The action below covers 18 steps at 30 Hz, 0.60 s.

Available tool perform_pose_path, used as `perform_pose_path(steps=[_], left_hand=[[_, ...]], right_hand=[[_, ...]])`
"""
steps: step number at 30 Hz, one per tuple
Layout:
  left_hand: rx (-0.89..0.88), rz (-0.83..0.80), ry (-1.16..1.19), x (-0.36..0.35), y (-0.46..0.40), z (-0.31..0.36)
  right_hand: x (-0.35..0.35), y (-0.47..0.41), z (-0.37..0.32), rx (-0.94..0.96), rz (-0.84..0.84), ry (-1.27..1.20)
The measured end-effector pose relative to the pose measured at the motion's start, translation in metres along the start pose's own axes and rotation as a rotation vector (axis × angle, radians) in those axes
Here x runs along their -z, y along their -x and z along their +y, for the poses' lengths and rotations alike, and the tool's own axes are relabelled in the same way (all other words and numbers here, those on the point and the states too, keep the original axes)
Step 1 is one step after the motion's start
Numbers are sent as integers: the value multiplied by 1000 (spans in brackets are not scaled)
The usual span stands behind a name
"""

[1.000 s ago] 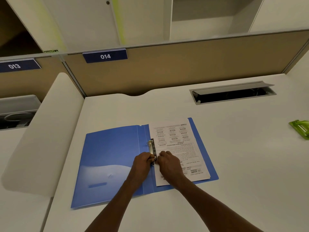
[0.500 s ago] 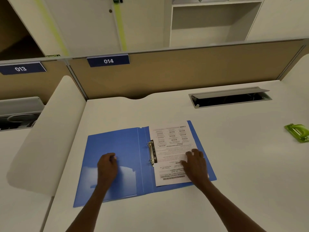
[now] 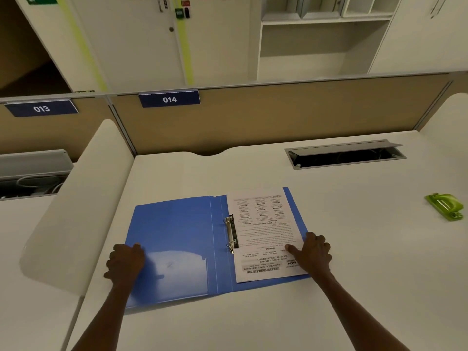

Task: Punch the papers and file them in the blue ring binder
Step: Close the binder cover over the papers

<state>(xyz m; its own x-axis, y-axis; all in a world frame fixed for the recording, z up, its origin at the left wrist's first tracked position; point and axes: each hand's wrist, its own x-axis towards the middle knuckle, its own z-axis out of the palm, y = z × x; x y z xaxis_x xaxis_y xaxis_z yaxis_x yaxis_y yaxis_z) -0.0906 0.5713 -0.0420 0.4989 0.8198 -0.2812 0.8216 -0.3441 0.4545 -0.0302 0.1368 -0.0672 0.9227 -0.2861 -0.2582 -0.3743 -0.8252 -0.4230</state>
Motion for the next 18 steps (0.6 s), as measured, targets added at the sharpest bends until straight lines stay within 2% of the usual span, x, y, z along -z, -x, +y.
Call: perform_pose_path(steps=[4,9,13,18], left_hand=[[-28,53,75,25,7,12],[-153,94,63,66,29,41],[-286,44,53,100,54,71],[-408,-89,232,128,94,113]], right_hand=[[9,-10,1,-74,-56,-104],[10,-12,2,-126,-80,-171],[12,-10,1,-143,-75,-196],[11,-13,1,-153,-89,-236]])
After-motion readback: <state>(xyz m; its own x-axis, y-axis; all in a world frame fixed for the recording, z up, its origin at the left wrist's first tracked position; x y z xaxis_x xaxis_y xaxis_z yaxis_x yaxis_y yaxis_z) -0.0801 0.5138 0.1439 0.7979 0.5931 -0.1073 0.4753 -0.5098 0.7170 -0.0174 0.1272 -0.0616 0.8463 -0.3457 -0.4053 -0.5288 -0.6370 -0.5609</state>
